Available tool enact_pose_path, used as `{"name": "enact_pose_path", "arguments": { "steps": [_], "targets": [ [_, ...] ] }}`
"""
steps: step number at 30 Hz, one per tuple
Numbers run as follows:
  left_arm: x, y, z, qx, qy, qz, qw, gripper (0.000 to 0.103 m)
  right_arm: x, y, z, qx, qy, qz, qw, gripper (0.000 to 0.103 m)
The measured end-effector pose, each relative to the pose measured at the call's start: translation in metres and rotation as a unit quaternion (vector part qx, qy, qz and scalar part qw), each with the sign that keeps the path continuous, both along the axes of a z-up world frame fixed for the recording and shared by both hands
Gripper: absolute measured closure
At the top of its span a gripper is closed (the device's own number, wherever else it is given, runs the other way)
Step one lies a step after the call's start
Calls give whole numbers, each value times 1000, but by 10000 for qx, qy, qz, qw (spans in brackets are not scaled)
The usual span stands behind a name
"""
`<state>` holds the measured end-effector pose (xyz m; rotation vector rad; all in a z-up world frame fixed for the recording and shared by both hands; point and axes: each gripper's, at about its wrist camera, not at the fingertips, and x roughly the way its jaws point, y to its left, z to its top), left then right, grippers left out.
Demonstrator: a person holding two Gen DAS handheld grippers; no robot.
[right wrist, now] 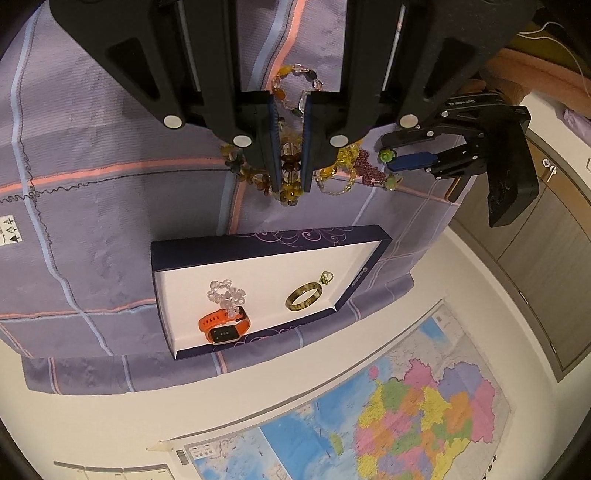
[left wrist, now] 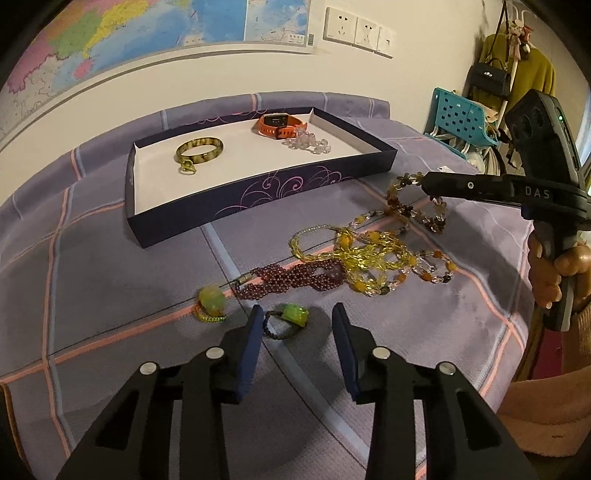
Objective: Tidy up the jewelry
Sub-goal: 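Grasp the green-bead black cord ring with the left tool while the right tool holds the bracelet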
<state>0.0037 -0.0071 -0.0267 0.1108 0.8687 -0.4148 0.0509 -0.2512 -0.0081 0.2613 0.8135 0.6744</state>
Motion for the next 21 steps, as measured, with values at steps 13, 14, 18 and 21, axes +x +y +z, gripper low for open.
{"name": "enact_pose_path", "arguments": {
  "steps": [13,14,18,21],
  "targets": [
    [-1,2,2,-7,-15,33,10000,83,-3,-4,10,161,-102,4,9998,92],
    [-1,2,3,-30,-17,33,10000,83,-3,-5,12,236,-104,24,9997,92],
    [-1,3,9,-168,-57,43,9998,83,-1,-10,17,499,-90,44,9987,92],
    [0,5,14,-255,-83,52,9996,83,0,-13,21,637,-98,56,9979,92]
  ]
}}
